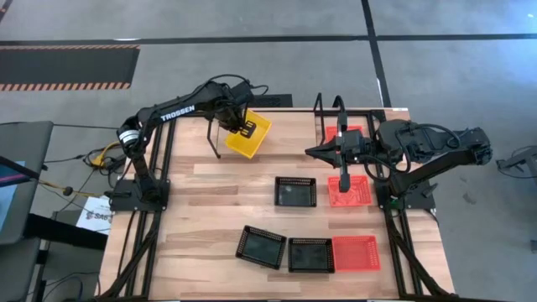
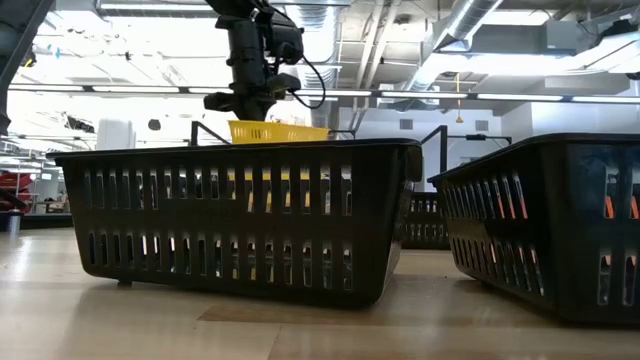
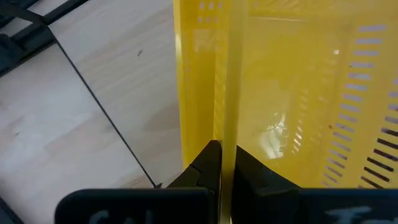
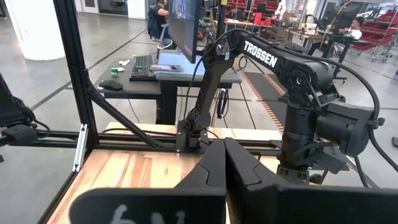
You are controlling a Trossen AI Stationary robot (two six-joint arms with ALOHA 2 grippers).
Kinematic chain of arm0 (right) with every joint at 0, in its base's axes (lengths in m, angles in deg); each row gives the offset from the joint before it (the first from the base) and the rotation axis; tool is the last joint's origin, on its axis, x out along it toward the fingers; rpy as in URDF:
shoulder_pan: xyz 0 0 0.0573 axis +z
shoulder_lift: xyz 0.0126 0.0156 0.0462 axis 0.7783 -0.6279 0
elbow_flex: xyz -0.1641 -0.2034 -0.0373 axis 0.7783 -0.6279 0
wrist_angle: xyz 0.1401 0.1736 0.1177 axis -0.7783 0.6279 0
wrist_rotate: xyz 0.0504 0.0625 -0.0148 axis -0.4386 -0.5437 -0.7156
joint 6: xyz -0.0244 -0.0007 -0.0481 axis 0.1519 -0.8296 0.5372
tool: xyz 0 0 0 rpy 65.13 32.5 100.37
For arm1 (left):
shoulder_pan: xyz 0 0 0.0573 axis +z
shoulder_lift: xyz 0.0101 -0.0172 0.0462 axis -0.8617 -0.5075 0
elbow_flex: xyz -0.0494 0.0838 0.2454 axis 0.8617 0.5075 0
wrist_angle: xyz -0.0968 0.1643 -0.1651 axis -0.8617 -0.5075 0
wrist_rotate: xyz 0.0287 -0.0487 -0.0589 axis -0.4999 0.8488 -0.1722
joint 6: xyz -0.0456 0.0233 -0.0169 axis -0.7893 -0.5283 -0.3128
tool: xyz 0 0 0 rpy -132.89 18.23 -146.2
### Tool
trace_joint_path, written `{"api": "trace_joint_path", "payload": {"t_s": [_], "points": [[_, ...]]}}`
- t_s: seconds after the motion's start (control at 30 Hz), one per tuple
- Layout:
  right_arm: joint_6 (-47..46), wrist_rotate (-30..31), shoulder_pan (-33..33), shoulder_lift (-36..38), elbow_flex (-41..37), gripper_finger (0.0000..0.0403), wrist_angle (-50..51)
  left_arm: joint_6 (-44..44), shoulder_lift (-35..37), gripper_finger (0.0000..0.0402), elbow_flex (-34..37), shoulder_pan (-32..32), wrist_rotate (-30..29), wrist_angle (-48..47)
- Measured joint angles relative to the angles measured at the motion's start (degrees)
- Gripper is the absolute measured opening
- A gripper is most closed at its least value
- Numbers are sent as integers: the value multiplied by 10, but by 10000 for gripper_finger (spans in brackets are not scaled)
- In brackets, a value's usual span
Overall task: Stack baskets on shelf by color
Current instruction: Stack the yellow bin on top of the other yellow bin on the shelf
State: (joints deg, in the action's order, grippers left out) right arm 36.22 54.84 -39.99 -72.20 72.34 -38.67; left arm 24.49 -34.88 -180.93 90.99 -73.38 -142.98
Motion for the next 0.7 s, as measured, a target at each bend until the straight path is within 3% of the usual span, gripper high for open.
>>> {"api": "trace_joint_path", "payload": {"t_s": [0.3,0.7], "points": [[0,0,0,0,0,8,0,-6,-9,0,0,2,0,-1],[0,0,0,0,1,8,13,21,-74,0,2,2,12,-11]]}}
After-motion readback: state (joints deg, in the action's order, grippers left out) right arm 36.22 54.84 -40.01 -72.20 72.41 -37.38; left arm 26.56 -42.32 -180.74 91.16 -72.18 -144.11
